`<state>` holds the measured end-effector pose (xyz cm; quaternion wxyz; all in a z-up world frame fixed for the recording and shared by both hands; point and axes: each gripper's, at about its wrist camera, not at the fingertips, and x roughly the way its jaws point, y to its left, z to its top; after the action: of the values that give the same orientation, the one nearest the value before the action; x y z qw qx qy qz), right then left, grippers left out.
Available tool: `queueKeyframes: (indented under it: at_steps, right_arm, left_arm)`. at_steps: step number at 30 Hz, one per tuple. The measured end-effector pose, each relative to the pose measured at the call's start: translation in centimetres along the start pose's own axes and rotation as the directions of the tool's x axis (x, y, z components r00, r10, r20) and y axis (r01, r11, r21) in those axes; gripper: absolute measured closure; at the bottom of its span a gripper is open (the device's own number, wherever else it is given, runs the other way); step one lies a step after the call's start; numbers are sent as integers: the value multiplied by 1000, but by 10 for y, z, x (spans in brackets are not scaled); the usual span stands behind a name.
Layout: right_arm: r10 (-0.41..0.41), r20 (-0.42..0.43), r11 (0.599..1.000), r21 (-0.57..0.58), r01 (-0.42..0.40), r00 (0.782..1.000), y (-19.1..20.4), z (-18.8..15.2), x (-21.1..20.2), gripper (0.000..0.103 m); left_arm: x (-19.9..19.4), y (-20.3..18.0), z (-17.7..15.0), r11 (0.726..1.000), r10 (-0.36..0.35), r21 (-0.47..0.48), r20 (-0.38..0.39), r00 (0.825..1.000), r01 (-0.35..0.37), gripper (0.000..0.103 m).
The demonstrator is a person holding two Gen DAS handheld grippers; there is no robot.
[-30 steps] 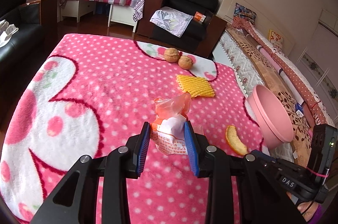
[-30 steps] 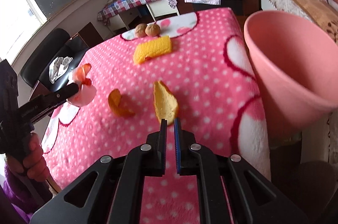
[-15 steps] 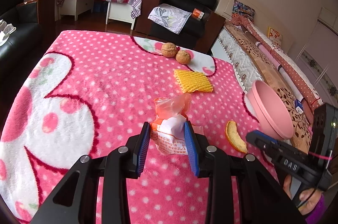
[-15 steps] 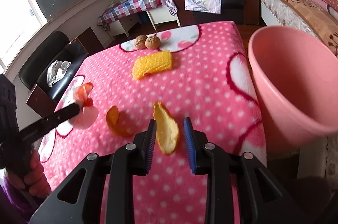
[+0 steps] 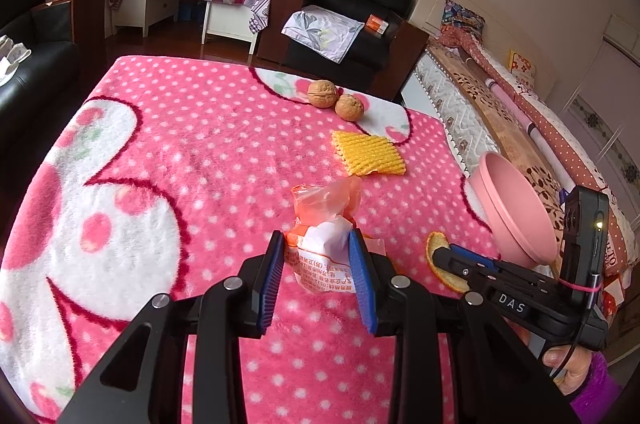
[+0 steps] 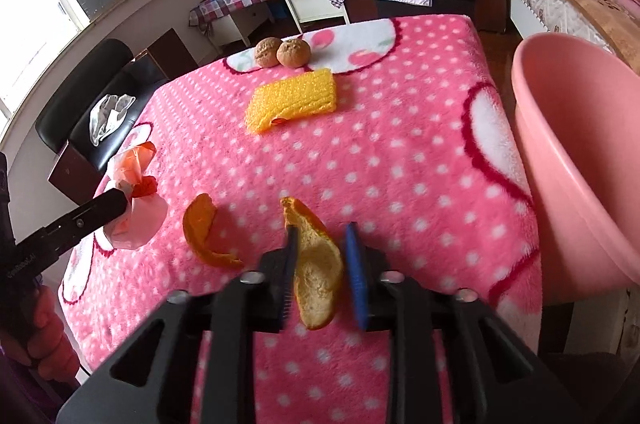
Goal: Collect trash
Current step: 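Carry the white bag and orange peel over the pink bucket with both tools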
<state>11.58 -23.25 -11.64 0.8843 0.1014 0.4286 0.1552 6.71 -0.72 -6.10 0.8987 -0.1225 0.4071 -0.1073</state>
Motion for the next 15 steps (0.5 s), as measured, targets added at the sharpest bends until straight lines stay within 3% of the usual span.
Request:
queueKeyframes:
  at_steps: [5, 15]
  right_arm:
    - [5, 33, 1000, 17, -6, 999, -6, -9, -13, 95]
    - [-27, 182, 996, 91, 11, 983, -33, -5, -66, 95]
  left_arm:
    - [-3, -10, 3, 1000, -3, 22, 9, 1000, 3, 71]
    - [-1, -56, 10, 993, -40, 108, 17, 999, 38, 71]
